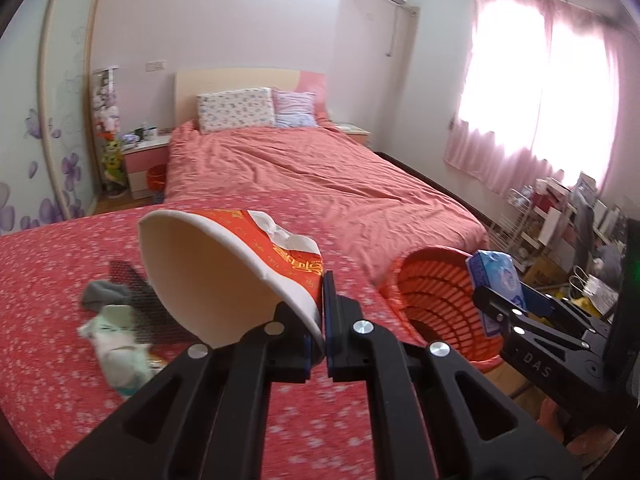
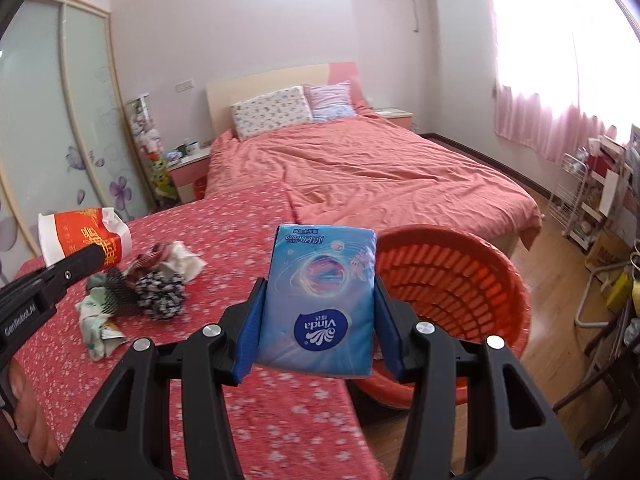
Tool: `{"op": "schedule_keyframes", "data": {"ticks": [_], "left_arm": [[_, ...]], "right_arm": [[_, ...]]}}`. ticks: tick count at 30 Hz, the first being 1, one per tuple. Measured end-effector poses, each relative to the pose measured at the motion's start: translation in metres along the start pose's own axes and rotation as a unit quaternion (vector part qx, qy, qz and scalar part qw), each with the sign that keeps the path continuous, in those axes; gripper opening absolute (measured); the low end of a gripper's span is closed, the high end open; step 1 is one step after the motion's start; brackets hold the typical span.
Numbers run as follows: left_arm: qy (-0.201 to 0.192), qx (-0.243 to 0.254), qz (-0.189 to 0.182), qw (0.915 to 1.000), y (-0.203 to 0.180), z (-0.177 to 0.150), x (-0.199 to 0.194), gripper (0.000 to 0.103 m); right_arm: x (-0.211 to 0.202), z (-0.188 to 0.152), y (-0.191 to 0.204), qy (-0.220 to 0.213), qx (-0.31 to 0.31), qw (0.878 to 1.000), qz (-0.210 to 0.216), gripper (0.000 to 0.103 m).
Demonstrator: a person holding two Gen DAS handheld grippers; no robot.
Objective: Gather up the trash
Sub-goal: 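Carry the tissue pack and paper cup to the basket and release both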
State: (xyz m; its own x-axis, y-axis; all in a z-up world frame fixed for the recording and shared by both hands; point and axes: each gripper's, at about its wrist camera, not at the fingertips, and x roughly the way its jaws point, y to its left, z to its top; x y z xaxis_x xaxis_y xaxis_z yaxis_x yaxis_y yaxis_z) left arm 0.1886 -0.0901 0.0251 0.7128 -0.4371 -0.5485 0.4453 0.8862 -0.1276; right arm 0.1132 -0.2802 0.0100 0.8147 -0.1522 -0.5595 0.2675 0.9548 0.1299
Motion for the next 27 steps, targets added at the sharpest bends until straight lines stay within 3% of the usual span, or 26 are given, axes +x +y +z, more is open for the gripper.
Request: {"op": "schedule_keyframes", "data": {"ticks": [13, 27], "left_arm": [[0.025, 0.043, -0.076, 0.9959, -0.094, -0.005, 0.06, 0.006], [0.051, 0.064, -0.135, 0.9875, -0.152, -0.006, 0.123, 0.006]], "right_arm": [[0.018, 0.002, -0.07, 0.003, 0.057, 0.998, -0.029, 0.051], [0.037, 0.008, -0.117, 0.006, 0.108, 0.994, -0.027, 0.051]]}}
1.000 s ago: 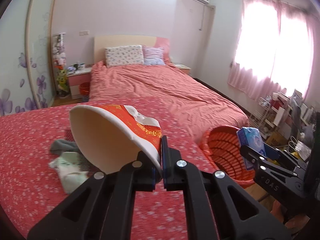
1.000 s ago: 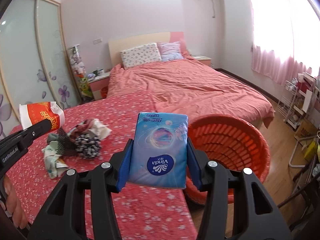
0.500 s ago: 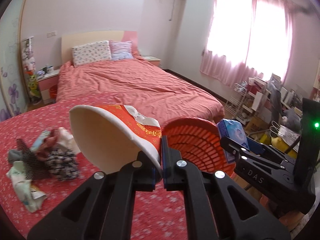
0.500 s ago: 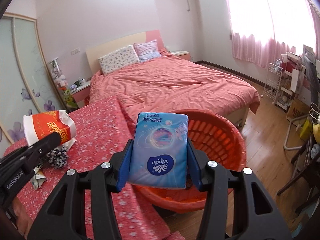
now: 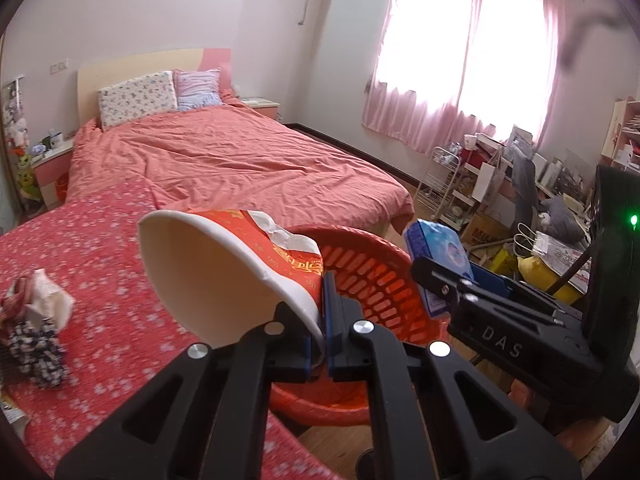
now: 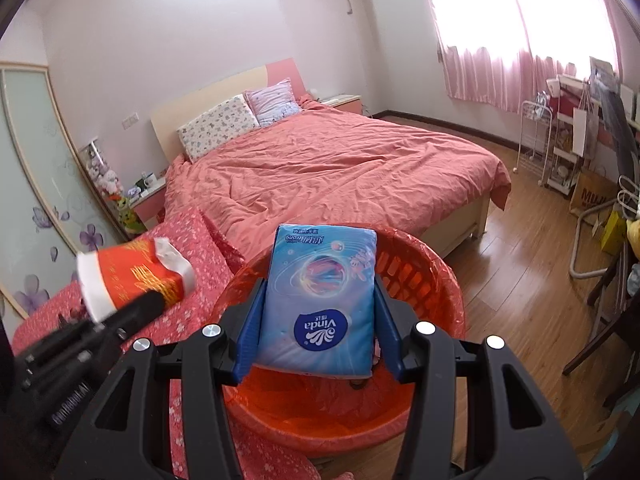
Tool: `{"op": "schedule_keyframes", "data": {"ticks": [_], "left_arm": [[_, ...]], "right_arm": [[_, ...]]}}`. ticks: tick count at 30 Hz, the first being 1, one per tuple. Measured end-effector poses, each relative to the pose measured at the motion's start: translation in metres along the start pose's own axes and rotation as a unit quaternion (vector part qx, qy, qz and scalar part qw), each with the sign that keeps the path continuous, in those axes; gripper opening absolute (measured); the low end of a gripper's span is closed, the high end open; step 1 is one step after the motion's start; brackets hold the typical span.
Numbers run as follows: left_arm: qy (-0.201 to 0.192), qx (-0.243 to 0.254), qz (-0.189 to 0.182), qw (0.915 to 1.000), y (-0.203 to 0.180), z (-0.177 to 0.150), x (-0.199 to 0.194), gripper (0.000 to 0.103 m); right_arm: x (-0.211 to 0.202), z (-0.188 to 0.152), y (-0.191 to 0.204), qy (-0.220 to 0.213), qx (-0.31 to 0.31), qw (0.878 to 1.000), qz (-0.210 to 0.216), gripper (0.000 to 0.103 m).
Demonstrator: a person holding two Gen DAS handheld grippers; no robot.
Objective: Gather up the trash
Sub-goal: 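Carry the tissue pack and paper cup to the basket and release both, then grasp the mint sock with the left gripper while the right grasps the floral scrunchie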
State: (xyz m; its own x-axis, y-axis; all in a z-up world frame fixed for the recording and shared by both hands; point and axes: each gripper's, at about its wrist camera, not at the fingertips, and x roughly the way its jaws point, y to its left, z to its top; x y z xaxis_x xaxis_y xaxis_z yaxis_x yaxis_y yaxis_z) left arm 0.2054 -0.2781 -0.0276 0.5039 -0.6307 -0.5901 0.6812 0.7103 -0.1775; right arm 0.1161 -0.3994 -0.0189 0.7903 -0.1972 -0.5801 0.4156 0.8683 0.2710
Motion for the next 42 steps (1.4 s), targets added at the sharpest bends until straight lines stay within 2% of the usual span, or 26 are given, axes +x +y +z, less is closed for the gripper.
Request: {"op": "schedule_keyframes", "data": {"ticks": [3, 5, 7, 8, 17, 26, 33, 39, 41, 42], "left_arm": [[0.008, -0.003, -0.004, 1.0, -0.001, 0.002, 0.013, 0.007], [0.018, -0.009, -0.001, 0.9998, 0.001, 0.002, 0.023, 0.014], [0.029, -0.014, 0.003, 0.9995, 0.005, 0.002, 0.03, 0.035], [0.032, -0.015, 0.008, 0.9993, 0.007, 0.0, 0.032, 0.038], [0.051, -0.017, 0.044, 0.9976, 0.032, -0.018, 0.027, 0.041], [0.035, -0.02, 0.126, 0.9912, 0.082, -0.042, -0.039, 0.058], [0.028, -0.057, 0.205, 0.9767, 0.149, -0.072, -0.103, 0.064], [0.025, -0.131, 0.274, 0.9524, 0.228, -0.104, -0.161, 0.064], [0.031, -0.16, 0.288, 0.9437, 0.254, -0.117, -0.174, 0.06], [0.034, -0.168, 0.288, 0.9421, 0.262, -0.121, -0.177, 0.052]], "right_arm": [[0.005, 0.005, -0.007, -0.003, 0.012, 1.0, 0.002, 0.052], [0.01, 0.008, -0.009, -0.006, 0.015, 1.0, 0.004, 0.054], [0.016, 0.009, -0.011, -0.004, 0.018, 1.0, 0.001, 0.067], [0.017, 0.008, -0.013, -0.004, 0.02, 1.0, 0.0, 0.069], [0.012, -0.001, -0.013, 0.008, 0.013, 1.0, -0.011, 0.072], [0.002, -0.005, 0.015, 0.015, -0.023, 0.999, -0.015, 0.075], [0.001, -0.02, 0.059, 0.03, -0.066, 0.997, 0.0, 0.075], [0.005, -0.04, 0.104, 0.048, -0.102, 0.993, 0.024, 0.075], [0.008, -0.047, 0.119, 0.057, -0.113, 0.991, 0.032, 0.075], [0.011, -0.052, 0.127, 0.062, -0.119, 0.99, 0.036, 0.075]]}}
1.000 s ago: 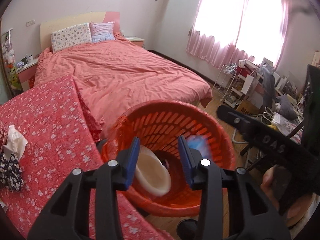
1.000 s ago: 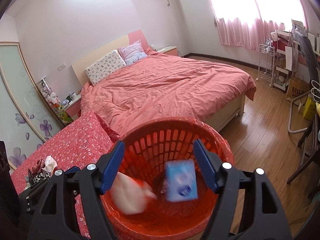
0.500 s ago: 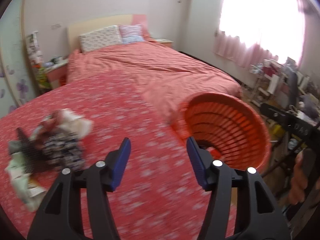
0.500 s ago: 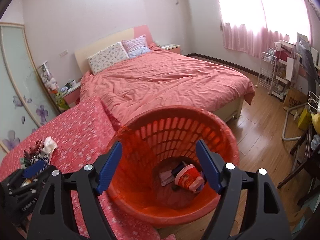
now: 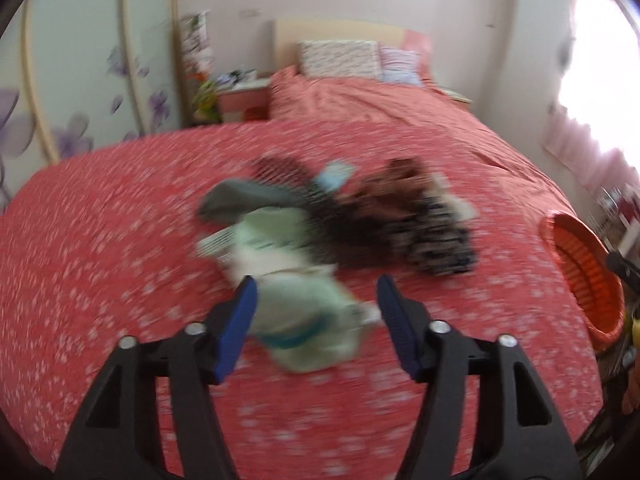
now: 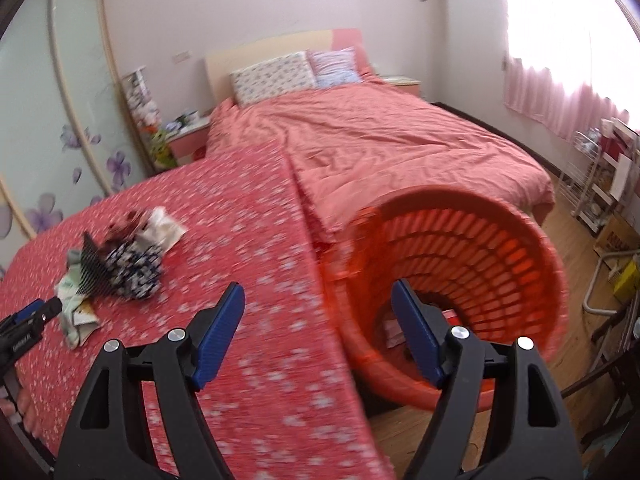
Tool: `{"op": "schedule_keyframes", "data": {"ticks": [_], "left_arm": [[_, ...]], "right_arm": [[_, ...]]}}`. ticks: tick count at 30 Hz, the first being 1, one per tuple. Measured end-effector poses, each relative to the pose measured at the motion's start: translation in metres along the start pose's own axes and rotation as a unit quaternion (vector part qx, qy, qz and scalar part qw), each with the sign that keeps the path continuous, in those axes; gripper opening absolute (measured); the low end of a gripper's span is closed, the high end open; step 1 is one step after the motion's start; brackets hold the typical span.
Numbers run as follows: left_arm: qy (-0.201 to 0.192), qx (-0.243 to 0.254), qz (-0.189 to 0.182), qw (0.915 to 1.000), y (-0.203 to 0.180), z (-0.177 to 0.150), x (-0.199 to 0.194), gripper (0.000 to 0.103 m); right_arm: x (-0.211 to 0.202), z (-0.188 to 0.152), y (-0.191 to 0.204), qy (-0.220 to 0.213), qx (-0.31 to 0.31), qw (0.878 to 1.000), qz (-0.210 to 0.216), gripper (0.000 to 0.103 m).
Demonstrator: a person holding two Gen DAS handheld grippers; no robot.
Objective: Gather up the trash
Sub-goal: 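Grasp the mint sock with the left gripper while the right grasps the floral scrunchie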
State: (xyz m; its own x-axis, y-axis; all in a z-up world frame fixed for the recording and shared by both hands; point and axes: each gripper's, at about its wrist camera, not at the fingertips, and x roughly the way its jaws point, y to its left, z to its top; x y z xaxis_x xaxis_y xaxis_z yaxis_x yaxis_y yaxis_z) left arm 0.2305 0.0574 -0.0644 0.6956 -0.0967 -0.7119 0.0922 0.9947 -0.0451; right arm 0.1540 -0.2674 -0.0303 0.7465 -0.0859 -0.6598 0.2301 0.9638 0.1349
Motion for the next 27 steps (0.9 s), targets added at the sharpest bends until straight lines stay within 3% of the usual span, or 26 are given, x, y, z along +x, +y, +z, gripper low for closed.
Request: {"op": "schedule_keyframes", "data": {"ticks": [3, 8, 9, 10, 11, 13, 21, 24, 26, 27], "left_arm": [[0.017, -0.018, -0.005, 0.9997, 0.02, -0.002, 0.01, 0.045], [0.027, -0.032, -0.021, 0.9989, 0.025, 0.003, 0.025, 0.043], [0.029, -0.032, -0.022, 0.9988, 0.023, 0.004, 0.028, 0.032], [0.034, -0.031, -0.025, 0.9986, 0.022, 0.005, 0.033, 0.015], [0.039, -0.03, -0.028, 0.9984, 0.022, 0.005, 0.035, 0.007], [0.038, -0.03, -0.033, 0.9983, 0.026, 0.004, 0.034, 0.002], [0.019, -0.037, -0.021, 0.9989, 0.072, -0.01, 0.009, 0.002], [0.019, -0.06, -0.041, 0.9972, 0.081, -0.007, 0.008, 0.004], [0.018, -0.067, -0.051, 0.9963, 0.081, -0.006, 0.01, 0.017], [0.018, -0.069, -0.056, 0.9959, 0.079, -0.005, 0.011, 0.029]], "right_arm": [[0.006, -0.005, 0.025, 0.01, -0.018, 1.0, 0.013, 0.075], [0.012, -0.009, 0.058, 0.019, -0.044, 0.998, 0.027, 0.075], [0.014, -0.01, 0.063, 0.021, -0.047, 0.998, 0.03, 0.075], [0.015, -0.01, 0.068, 0.023, -0.049, 0.998, 0.032, 0.075], [0.017, -0.01, 0.072, 0.025, -0.052, 0.998, 0.035, 0.075], [0.021, -0.01, 0.083, 0.029, -0.059, 0.997, 0.038, 0.075], [0.037, -0.018, 0.121, 0.046, -0.087, 0.994, 0.048, 0.075], [0.041, -0.019, 0.131, 0.051, -0.091, 0.993, 0.053, 0.075], [0.042, -0.018, 0.135, 0.053, -0.092, 0.993, 0.056, 0.075], [0.042, -0.018, 0.138, 0.053, -0.093, 0.993, 0.056, 0.075]]}}
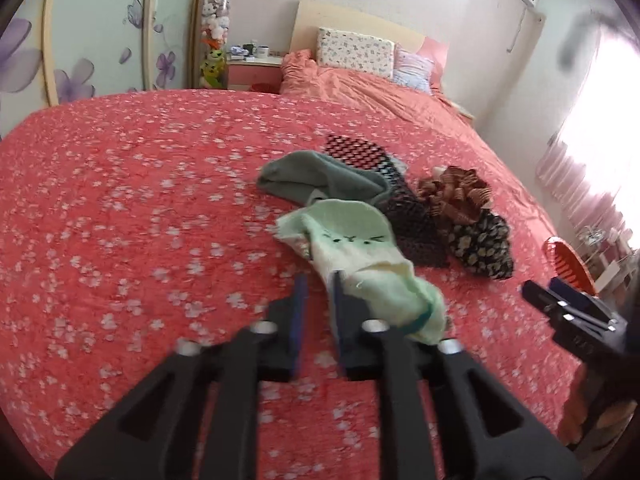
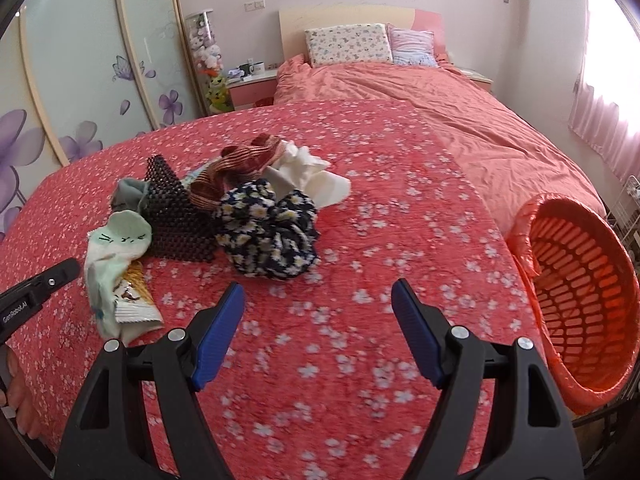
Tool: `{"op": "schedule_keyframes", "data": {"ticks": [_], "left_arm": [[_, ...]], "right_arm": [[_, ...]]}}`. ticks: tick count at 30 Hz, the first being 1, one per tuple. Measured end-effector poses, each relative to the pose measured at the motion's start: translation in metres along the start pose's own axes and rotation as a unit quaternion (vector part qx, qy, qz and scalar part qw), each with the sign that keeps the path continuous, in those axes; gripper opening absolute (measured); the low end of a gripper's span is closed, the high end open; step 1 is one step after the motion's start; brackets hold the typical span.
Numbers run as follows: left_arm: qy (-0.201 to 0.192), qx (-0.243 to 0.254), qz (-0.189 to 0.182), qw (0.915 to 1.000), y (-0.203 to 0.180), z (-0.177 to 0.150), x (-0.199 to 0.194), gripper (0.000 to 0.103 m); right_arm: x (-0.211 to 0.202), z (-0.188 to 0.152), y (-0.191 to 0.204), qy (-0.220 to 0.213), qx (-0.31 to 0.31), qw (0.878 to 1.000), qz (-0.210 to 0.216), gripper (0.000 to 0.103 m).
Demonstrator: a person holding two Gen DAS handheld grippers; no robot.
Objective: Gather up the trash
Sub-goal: 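Grasp the mint sock with the left gripper while the right grasps the floral scrunchie, then open the left gripper over the mint sock while the right holds the scrunchie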
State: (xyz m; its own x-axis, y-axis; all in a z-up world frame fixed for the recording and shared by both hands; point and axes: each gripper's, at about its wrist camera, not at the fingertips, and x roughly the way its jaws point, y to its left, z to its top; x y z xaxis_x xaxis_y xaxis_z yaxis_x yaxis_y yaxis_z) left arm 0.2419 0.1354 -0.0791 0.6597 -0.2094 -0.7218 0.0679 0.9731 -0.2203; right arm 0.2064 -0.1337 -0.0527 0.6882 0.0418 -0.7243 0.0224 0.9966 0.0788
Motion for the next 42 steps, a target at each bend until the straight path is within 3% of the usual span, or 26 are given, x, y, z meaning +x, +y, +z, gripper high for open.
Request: {"op": "schedule_keyframes", "data": {"ticks": [1, 6, 8, 9, 18, 20, 21, 24, 29, 32, 34, 35, 39, 42], "left_arm": [[0.0, -0.001, -0.004, 1.0, -0.004, 0.001, 0.002, 0.036], [0.004, 0.018, -0.018, 0.9997, -0.029, 0.002, 0.012, 0.036], [0.011, 0.034, -0.012, 0.9993, -0.036, 0.0, 0.019, 0.021], [0.017, 0.04, -0.011, 0.999, -0.038, -0.001, 0.022, 0.005], [0.017, 0.044, -0.015, 0.9988, -0.033, -0.003, 0.023, 0.002], [0.013, 0.046, -0.016, 0.9987, -0.032, -0.002, 0.021, 0.002], [0.011, 0.047, -0.017, 0.9987, -0.031, -0.002, 0.02, 0.001], [0.001, 0.051, -0.018, 0.9986, -0.028, -0.002, 0.014, 0.001], [-0.003, 0.041, -0.012, 0.9991, -0.018, 0.002, 0.007, 0.001], [0.014, 0.017, -0.016, 0.9996, -0.013, 0.001, 0.01, 0.007], [0.018, 0.007, -0.021, 0.9996, -0.014, -0.003, 0.011, 0.03], [0.015, 0.007, -0.021, 0.9996, -0.016, -0.006, 0.011, 0.033], [0.015, 0.015, -0.024, 0.9995, -0.027, -0.009, 0.012, 0.041], [0.021, 0.026, -0.017, 0.9993, -0.036, -0.009, 0.019, 0.042]], "right_arm": [[0.001, 0.001, 0.002, 0.0, -0.002, 1.0, -0.001, 0.075], [0.005, 0.008, 0.01, -0.001, -0.004, 1.0, -0.003, 0.075], [0.008, 0.011, 0.011, -0.001, -0.002, 1.0, 0.002, 0.073], [0.009, 0.013, 0.012, -0.001, 0.0, 1.0, 0.008, 0.071], [0.035, 0.029, 0.023, 0.012, 0.009, 1.0, 0.016, 0.07], [0.045, 0.027, 0.027, 0.029, 0.002, 0.999, 0.012, 0.045], [0.048, 0.024, 0.028, 0.043, 0.0, 0.999, 0.014, 0.022], [0.043, 0.019, 0.027, 0.038, -0.001, 0.999, 0.017, 0.013], [0.022, 0.017, 0.014, 0.011, 0.012, 1.0, 0.006, 0.011], [0.017, 0.016, 0.004, 0.007, 0.021, 1.0, 0.001, 0.011], [0.017, 0.014, 0.001, 0.009, 0.023, 1.0, -0.001, 0.011], [0.018, 0.014, 0.0, 0.011, 0.022, 1.0, -0.003, 0.011], [0.019, 0.011, -0.003, 0.019, 0.023, 1.0, -0.004, 0.011], [0.021, 0.009, -0.004, 0.023, 0.024, 0.999, -0.003, 0.011]]}}
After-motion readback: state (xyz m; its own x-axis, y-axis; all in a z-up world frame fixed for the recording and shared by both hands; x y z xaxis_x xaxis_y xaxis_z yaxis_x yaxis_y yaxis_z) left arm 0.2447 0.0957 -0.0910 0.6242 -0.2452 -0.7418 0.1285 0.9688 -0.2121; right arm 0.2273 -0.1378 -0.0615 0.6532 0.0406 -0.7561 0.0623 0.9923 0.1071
